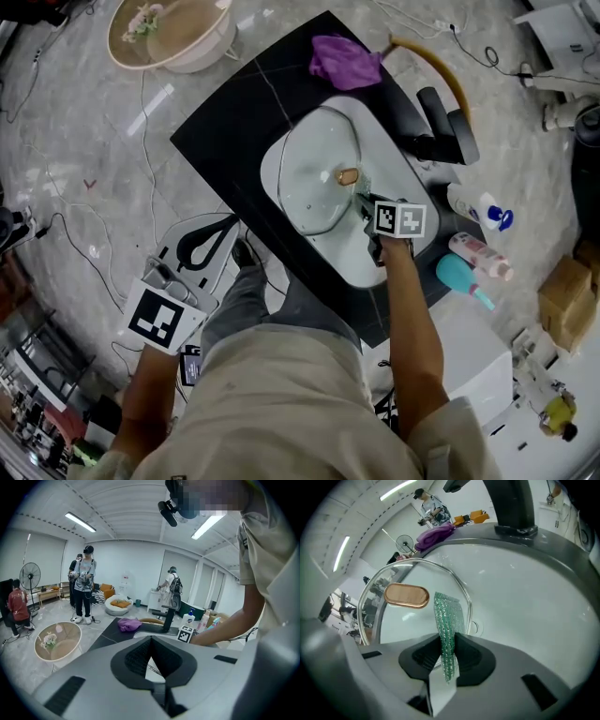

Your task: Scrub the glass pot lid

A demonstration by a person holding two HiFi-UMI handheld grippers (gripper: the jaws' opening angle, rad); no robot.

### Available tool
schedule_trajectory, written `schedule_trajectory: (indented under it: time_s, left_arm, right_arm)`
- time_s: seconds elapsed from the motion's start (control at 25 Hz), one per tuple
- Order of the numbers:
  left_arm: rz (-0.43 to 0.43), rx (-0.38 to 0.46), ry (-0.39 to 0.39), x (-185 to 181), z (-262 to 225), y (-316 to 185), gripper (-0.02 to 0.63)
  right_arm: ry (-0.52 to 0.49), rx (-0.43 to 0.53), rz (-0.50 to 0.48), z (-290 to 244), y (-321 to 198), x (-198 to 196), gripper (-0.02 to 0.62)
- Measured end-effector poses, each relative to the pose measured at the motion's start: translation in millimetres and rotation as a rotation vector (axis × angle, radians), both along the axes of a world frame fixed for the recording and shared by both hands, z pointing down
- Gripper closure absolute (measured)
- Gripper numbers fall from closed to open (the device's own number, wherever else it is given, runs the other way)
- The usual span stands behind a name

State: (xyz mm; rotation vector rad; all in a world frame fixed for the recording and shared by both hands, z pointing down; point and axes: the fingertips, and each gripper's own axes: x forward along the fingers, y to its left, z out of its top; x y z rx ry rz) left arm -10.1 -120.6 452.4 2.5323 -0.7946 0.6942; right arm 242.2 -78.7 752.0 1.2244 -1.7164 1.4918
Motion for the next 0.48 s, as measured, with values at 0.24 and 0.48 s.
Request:
schedule_trajectory:
  time_s: [0.24, 0.48]
  left_arm:
    - [-0.007, 0.001, 0.007, -1.3, 1.7, 0.0, 0.592]
    - [-0.031, -0.006, 0.017, -9.8, 3.6, 0.9, 0.592]
  right_arm:
    - [-0.112, -0.014, -0.131, -14.2, -24.6, 2.7, 0.507]
    - [-0.056, 0.015, -0.256, -26.8, -62.2, 1.7, 0.508]
